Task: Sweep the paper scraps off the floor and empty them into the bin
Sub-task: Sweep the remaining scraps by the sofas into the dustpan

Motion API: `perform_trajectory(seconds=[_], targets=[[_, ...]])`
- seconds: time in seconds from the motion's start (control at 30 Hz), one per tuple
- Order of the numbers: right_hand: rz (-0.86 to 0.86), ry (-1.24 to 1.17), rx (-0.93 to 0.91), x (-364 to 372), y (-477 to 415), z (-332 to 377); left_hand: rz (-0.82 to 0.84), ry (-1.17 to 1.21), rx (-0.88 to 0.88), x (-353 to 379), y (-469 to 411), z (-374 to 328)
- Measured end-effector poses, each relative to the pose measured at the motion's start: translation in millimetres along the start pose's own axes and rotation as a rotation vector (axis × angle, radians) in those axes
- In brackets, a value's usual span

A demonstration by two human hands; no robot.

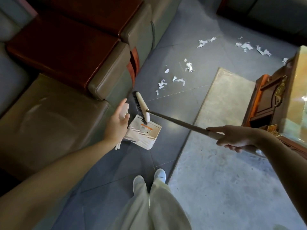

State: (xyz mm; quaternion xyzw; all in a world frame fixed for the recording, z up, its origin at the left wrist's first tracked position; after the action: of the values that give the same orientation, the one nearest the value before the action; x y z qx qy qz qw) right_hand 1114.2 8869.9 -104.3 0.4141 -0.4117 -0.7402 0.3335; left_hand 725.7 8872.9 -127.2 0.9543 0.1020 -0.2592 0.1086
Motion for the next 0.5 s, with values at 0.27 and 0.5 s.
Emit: perform_trajectory(seconds=[0.27, 0.5], targets=[[-0.253, -0.159, -0.008, -65.5, -42.4, 10.6, 0.011, -0.059, 0.076, 14.3, -75.1, -45.7], [-0.432, -0.033, 0.029, -187.2, -134.0, 27.9, 0.062, -0.143, 0.052, 63.9, -191.2, -89.3]])
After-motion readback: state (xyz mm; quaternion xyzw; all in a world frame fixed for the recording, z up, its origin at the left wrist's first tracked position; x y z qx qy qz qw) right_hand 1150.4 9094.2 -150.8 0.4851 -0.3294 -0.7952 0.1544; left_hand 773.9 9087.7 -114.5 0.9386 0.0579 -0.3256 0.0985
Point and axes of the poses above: each hand's wrist, its own y-axis away from the middle knuckle, its own x-axis out of the palm, z = x × y, the point moved 7 cm from there along -y, towards the middle knuckle, and after that the axes turned 1 degree about y, right-handed, at the moved point
